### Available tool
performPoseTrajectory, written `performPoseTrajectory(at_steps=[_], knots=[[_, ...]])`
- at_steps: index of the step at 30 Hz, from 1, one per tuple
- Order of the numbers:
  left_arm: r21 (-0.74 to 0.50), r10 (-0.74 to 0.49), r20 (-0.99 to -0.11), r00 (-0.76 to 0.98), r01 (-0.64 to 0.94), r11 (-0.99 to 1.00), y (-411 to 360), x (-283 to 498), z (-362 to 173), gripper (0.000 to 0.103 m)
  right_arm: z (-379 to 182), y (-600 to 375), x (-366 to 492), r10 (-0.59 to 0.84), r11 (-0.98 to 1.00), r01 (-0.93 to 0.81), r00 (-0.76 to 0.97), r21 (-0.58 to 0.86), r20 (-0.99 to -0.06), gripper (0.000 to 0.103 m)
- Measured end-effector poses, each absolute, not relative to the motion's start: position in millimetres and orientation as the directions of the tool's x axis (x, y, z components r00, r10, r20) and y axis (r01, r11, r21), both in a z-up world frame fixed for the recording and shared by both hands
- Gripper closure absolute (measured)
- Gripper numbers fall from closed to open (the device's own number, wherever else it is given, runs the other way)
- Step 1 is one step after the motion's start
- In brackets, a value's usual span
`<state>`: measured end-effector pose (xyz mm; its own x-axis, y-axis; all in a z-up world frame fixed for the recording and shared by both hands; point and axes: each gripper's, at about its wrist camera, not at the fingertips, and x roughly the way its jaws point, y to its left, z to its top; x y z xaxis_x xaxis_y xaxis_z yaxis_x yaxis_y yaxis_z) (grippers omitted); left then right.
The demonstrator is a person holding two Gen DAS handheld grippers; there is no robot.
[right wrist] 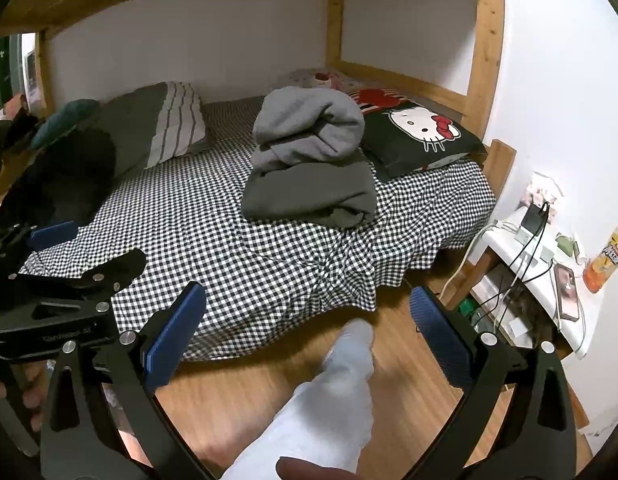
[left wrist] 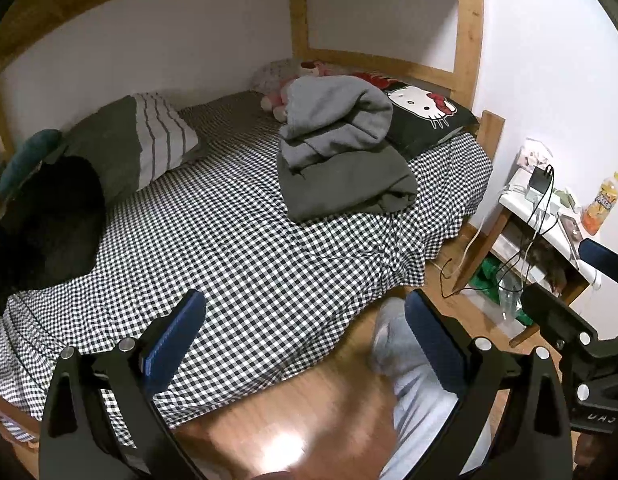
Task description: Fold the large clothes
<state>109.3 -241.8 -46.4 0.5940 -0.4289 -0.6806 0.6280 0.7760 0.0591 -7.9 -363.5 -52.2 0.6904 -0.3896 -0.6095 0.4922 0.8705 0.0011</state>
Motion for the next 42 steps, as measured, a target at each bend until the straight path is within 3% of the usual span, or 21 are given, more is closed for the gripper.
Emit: performPoseTrajectory(at_steps=[15,42], knots=[[0.119,-0.375,-0.679,0.631,0.599,0.792,-244.7,107.3,-49.1,0.005,-54.4,-365.2,-6.4,-0.371,0.876,0.481,0.702,0.021,-0.608,0.003],[0.095,-0.394,-0.697,0.598,0.623,0.777,-248.4,102.9,-53.3,0.005,-55.3,-362.5,-5.7,-0.372,0.879,0.476,0.702,0.012,-0.607,0.003]])
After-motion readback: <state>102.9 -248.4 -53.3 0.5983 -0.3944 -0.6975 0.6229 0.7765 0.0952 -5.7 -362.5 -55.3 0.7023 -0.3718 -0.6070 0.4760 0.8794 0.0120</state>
